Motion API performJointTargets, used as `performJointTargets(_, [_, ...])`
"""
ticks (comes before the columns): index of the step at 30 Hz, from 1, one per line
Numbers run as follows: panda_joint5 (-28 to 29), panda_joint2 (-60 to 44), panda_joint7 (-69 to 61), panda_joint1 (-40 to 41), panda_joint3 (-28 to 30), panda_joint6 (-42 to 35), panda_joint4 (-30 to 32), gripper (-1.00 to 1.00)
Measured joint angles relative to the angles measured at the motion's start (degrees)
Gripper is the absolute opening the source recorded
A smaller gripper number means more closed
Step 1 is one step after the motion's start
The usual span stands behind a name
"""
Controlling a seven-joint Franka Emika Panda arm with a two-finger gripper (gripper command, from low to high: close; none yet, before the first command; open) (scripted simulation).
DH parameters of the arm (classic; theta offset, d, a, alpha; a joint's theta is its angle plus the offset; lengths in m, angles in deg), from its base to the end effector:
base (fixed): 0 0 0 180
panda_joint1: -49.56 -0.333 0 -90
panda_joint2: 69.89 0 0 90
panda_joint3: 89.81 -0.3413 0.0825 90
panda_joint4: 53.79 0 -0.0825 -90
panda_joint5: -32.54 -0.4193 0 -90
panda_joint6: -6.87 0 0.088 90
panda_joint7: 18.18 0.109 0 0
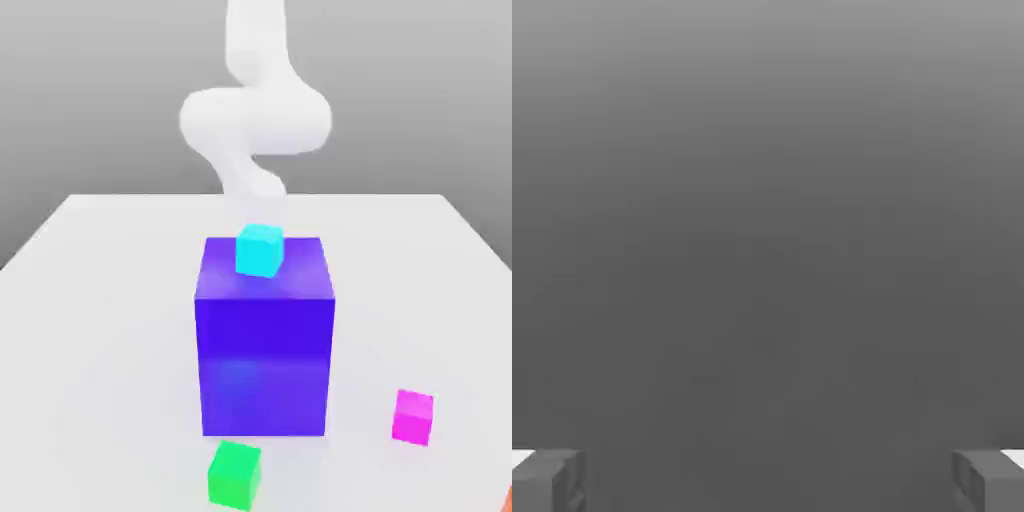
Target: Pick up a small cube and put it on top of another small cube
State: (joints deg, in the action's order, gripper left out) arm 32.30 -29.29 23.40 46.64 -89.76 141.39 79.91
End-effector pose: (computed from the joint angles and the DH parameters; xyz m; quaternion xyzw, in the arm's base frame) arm 0.4013 0.0201 0.6820 -0.8822 0.3108 -0.3265 0.1358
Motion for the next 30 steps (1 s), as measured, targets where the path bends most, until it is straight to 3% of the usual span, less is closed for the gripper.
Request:
performJointTargets(17, [-1.2,-35.7,-28.7,-16.3,-3.8,18.7,13.1,0.0])
performJointTargets(23, [2.3,-48.2,-35.5,-20.5,-5.7,25.4,17.4,0.0])
performJointTargets(28, [5.2,-58.6,-34.5,-22.6,-3.4,33.3,16.2,0.0])
performJointTargets(29, [5.5,-60.5,-34.3,-23.1,-2.9,34.8,15.8,-1.0])
performJointTargets(30, [5.5,-60.5,-34.3,-23.1,-2.9,34.8,15.8,-1.0])
